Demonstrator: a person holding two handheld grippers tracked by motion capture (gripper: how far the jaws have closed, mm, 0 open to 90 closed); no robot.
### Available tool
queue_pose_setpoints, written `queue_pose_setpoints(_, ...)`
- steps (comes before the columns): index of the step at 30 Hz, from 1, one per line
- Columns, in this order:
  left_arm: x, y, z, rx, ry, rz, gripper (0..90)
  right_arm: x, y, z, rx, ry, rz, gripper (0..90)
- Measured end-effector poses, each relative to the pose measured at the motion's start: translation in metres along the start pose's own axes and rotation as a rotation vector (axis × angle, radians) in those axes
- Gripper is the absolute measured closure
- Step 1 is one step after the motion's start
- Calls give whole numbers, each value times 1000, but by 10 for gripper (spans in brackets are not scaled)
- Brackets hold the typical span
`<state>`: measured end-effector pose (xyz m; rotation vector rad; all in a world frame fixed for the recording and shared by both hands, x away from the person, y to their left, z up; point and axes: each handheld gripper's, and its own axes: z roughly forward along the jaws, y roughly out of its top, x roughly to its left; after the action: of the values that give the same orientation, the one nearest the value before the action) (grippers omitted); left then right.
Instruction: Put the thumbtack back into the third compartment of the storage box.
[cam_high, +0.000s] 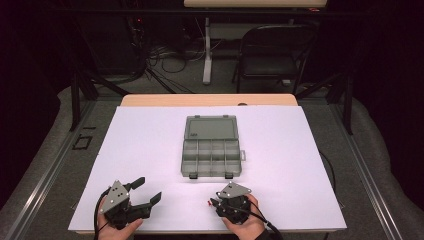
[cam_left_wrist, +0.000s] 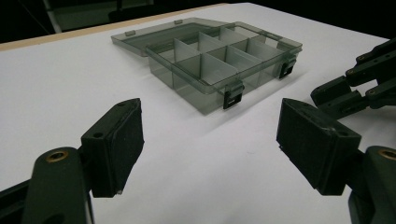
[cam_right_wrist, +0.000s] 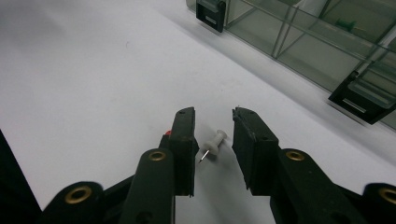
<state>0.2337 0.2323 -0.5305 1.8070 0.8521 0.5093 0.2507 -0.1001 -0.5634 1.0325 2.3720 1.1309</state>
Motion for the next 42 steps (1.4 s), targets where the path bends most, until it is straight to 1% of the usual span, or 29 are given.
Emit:
queue_pose_setpoints(7,0,0,0,1,1,2,229,0,0,1,2,-2,-3,733)
queue_pose_setpoints(8,0,0,0,0,1,2,229,0,0,1,10,-3,-5,737)
queue_pose_setpoints(9,0,0,0,0,1,2,229,-1,-1,2,4,-6,-3,741)
queue_pose_setpoints(11,0,0,0,0,1,3,229,-1,-1,2,20,-9,-1,754)
queue_pose_setpoints(12,0,0,0,0,1,2,229,-2,-1,3,14,-6,-1,765)
queue_pose_setpoints(13,0,0,0,0,2,2,229,-2,-1,2,21,1,3,778)
queue_pose_setpoints(14,0,0,-1,0,2,2,229,-2,-2,3,11,3,8,800)
queue_pose_setpoints(16,0,0,-1,-2,1,2,229,-3,-2,2,19,8,9,827)
queue_pose_setpoints(22,0,0,-1,-2,0,2,229,-5,-2,2,21,18,20,834)
queue_pose_setpoints(42,0,0,-1,-3,-1,4,229,-5,-2,2,22,20,19,836)
